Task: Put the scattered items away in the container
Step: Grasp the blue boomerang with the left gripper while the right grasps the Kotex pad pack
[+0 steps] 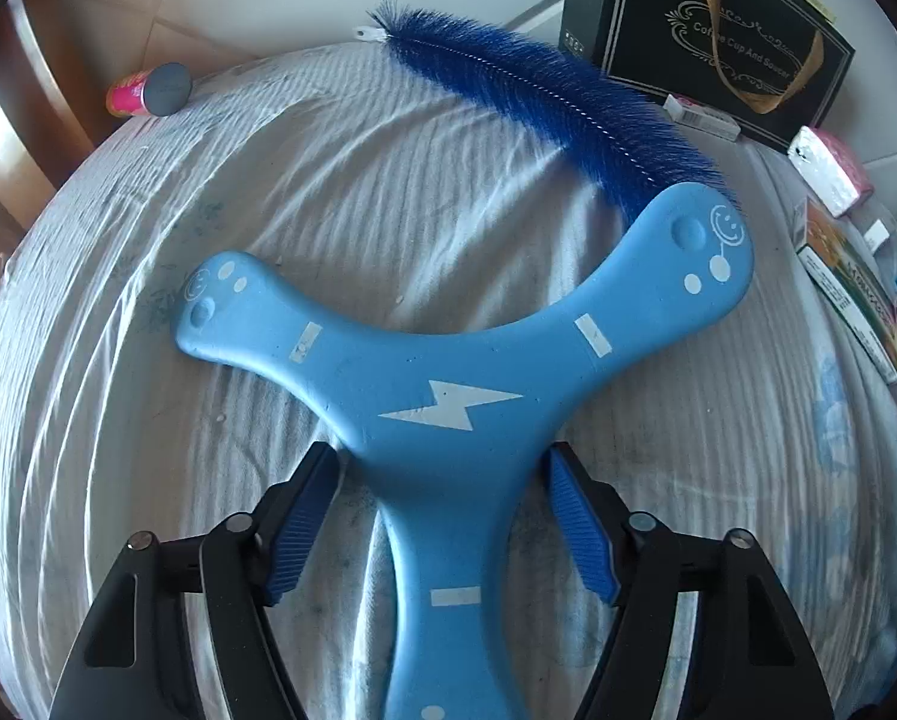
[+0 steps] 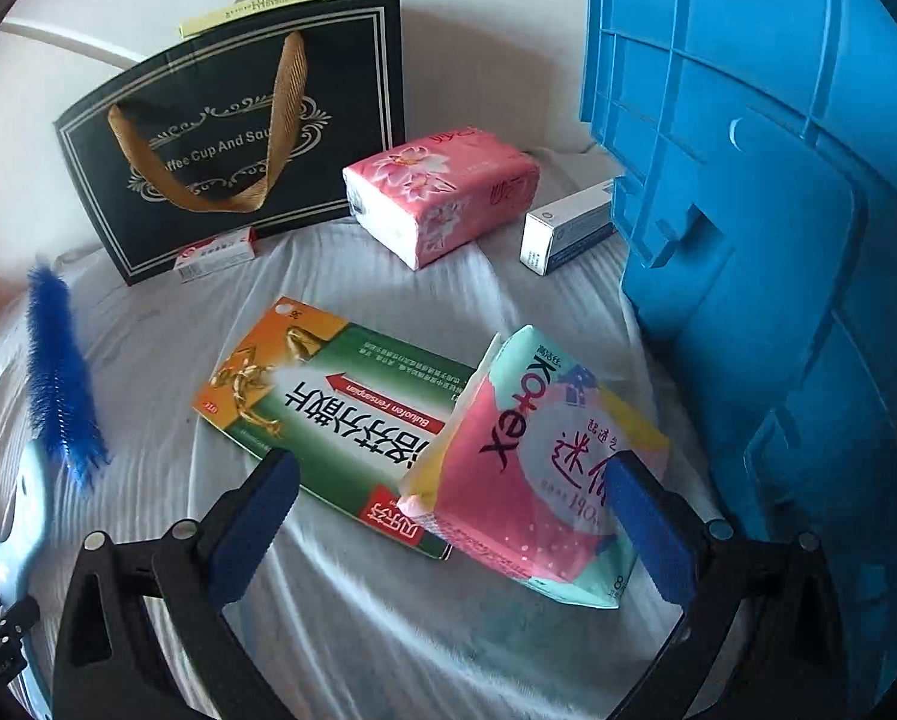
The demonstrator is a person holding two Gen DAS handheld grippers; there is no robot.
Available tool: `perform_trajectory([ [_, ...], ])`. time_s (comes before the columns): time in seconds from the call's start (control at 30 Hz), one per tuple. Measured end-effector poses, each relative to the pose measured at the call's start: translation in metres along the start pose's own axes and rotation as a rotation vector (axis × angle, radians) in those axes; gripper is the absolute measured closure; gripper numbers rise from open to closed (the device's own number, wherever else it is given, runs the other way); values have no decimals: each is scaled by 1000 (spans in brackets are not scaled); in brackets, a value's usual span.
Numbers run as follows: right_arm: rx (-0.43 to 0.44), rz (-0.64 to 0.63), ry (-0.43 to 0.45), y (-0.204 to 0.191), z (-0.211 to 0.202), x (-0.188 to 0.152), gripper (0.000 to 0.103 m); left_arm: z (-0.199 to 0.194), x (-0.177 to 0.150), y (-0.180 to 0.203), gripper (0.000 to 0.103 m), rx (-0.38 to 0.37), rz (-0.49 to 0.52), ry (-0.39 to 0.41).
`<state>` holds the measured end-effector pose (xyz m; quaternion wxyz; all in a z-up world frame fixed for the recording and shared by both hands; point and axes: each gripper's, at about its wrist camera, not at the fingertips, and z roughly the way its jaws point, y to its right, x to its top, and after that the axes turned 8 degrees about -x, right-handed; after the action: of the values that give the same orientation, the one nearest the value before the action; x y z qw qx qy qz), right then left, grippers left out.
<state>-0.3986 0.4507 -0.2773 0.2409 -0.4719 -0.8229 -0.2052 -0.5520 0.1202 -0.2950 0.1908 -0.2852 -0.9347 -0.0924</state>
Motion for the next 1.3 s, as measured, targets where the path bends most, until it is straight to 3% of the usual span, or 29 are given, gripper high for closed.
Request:
perform_trajectory([
  [0.07,-39,-13,6,0,-5,-8,17,0,-1,2,38,9,5,4],
  [0.1,-30,-21,10,1,-9,-13,21,0,-2,2,39,9,7,9],
  [0.23,81,-96,11,-3,-27,-32,24,-2,-7,1,44,10,15,7],
  [0.3,198,-108,-26,-5,-35,-38,34,-4,-9,-1,44,25,23,2],
  [0.33,214,-104,-30,-5,-39,-42,37,-4,-10,-4,44,33,23,0],
  [0.43,107,-76,41,2,-51,-43,36,-6,-13,-9,44,34,13,-15],
  [0.47,81,-57,36,7,-48,-38,27,-6,-13,-10,44,30,9,-17],
  [0.53,32,-8,19,16,-35,-30,21,-6,-14,-8,42,40,13,-12],
  [0.63,42,84,-4,27,-10,-18,20,-4,-11,-6,41,41,15,1],
  [0.67,40,109,6,28,-3,-14,11,-3,-9,-6,41,37,15,5],
  [0.77,7,151,-7,29,17,-5,2,0,-3,-4,43,27,27,19],
  [0.8,-19,133,-20,27,20,-6,2,1,-1,-4,43,27,31,21],
  [0.87,-36,98,4,24,14,-12,20,1,1,-4,44,26,33,24],
  [0.97,12,15,28,13,-4,-22,27,0,0,-4,45,24,37,29],
  [1.23,258,-264,23,-57,-66,-63,30,-12,-14,-3,46,18,55,13],
  [1.3,251,-338,43,-71,-78,-77,30,-14,-18,-6,47,21,52,6],
])
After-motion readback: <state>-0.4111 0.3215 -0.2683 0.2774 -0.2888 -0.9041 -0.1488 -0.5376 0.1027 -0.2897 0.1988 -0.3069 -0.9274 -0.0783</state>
